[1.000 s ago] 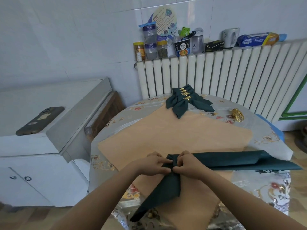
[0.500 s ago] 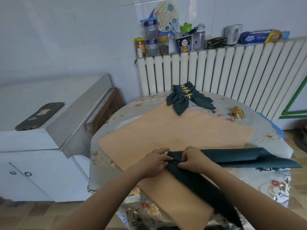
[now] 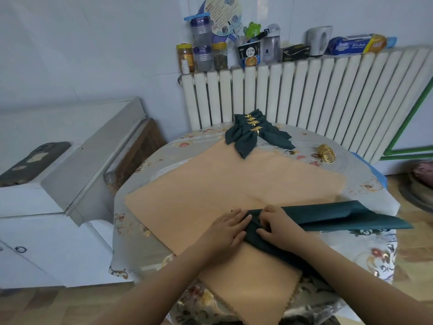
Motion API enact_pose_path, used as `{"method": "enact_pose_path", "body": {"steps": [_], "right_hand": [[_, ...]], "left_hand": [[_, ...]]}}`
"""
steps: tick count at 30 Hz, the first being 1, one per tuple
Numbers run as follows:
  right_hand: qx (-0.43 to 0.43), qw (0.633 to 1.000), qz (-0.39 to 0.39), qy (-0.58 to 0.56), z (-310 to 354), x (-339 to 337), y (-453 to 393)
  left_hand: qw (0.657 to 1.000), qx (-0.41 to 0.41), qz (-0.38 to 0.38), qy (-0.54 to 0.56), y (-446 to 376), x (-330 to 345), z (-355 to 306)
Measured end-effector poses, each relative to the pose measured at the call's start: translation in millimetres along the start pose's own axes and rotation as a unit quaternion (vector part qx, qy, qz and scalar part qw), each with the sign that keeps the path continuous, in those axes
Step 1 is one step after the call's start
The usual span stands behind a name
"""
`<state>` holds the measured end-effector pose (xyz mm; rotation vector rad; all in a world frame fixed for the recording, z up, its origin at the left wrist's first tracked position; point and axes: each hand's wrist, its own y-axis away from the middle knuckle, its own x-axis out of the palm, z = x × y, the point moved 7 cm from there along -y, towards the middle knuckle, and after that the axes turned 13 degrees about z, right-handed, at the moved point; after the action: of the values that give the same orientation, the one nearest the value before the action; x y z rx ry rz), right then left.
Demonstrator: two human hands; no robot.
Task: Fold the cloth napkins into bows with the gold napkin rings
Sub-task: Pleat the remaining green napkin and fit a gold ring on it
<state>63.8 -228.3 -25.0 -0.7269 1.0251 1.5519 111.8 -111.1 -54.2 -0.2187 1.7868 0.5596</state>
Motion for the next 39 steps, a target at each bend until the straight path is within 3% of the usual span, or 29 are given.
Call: {"method": "enact_pose_path", "body": {"steps": [4, 12, 16, 22, 27, 30, 34, 37, 39], "right_hand": [[0.031, 0.999, -0.027, 0.033, -12, 0, 4], [0.206, 0.968, 0.112, 0.093, -64, -49, -6], [0.202, 0.961, 0.178, 0.055, -59, -51, -13], [0.163, 0.977, 0.106, 0.092, -30, -51, -20], [0.155, 0.983, 0.061, -0.076, -24, -53, -13], [0.168, 0.952, 0.065, -0.248, -28, -43, -6], [0.157, 0.891, 0.083, -0.417, -28, -20, 3], [0.137, 0.861, 0.067, -0.485, -30, -12, 13], [0.102, 0.870, 0.072, -0.477, -29, -8, 17]], "left_hand": [[1.000, 0.005, 0.010, 0.010, -3, -12, 1], [0.982, -0.025, 0.120, -0.144, -23, -35, -4], [0.972, -0.039, 0.145, -0.182, -30, -37, -5], [0.980, -0.038, 0.122, -0.150, -29, -39, -4], [0.993, -0.017, 0.074, -0.089, -23, -43, -7], [0.999, -0.028, 0.044, 0.014, -17, -47, -5], [0.993, -0.031, 0.091, 0.063, -19, -42, -6], [0.971, -0.061, 0.086, 0.213, -15, -46, 5], [0.951, -0.077, 0.091, 0.285, -11, -47, 9]]}}
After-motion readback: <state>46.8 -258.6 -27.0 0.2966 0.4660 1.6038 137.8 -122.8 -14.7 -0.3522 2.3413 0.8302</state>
